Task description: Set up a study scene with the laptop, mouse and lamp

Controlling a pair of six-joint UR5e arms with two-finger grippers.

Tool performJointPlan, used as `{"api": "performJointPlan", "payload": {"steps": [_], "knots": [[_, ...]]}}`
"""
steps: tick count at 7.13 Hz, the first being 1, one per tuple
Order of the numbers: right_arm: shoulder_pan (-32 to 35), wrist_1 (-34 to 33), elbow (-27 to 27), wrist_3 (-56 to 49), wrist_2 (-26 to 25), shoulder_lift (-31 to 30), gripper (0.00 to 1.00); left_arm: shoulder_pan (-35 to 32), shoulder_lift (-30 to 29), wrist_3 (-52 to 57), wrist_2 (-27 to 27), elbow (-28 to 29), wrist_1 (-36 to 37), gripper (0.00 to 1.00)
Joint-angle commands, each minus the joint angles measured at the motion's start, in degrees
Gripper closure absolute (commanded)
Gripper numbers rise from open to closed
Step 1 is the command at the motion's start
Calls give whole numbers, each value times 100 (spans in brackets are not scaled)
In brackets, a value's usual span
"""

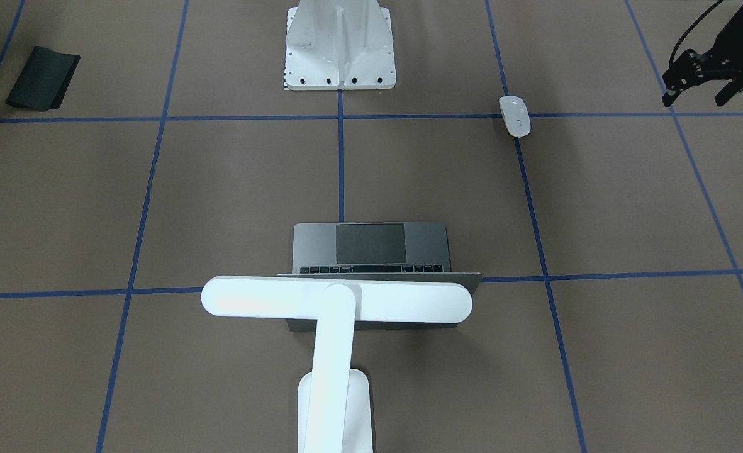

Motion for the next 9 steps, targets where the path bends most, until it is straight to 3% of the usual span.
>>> {"api": "performJointPlan", "payload": {"steps": [1,6,9], "knots": [[-209,-9,-9,39,-161,127,0,-1,-5,7,1,-6,0,0],[-902,8,0,84,-214,399,0,-27,4,164,1,29,0,0],[-1351,244,-9,363,-495,453,0,-150,4,305,-8,99,0,0]]}}
